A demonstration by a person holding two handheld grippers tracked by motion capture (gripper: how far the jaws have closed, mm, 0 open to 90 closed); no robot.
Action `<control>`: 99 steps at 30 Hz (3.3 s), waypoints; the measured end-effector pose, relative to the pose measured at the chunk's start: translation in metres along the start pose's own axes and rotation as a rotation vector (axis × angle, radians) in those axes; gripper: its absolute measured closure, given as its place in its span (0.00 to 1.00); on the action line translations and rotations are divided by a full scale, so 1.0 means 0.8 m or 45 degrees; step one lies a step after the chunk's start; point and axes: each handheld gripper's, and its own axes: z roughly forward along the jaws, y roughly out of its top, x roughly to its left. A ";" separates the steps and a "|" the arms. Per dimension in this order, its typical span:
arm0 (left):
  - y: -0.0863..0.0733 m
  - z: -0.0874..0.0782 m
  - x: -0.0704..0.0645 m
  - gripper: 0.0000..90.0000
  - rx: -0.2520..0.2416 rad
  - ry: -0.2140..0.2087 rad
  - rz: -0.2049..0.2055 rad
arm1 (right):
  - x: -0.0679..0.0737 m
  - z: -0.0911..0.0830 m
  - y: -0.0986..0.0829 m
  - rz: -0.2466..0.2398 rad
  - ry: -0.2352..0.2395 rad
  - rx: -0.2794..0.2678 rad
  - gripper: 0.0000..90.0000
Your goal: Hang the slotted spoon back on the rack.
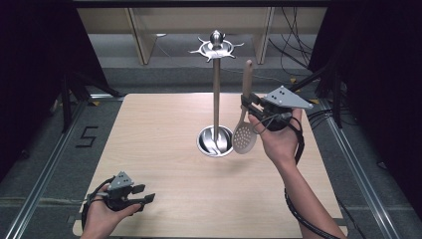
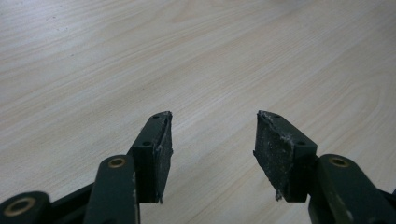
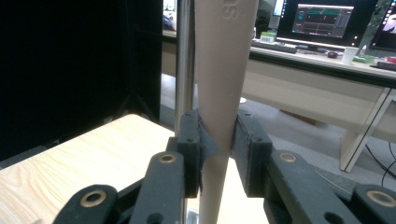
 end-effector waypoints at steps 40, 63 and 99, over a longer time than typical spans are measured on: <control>0.000 0.001 0.000 0.51 0.005 -0.002 -0.003 | -0.008 0.020 0.018 -0.043 0.087 0.064 0.83; -0.001 0.002 0.000 0.51 -0.001 -0.004 -0.002 | -0.009 0.035 0.028 -0.054 0.123 0.112 0.83; -0.001 0.001 0.000 0.51 -0.004 0.009 -0.021 | -0.008 0.060 0.032 -0.046 0.157 0.181 0.83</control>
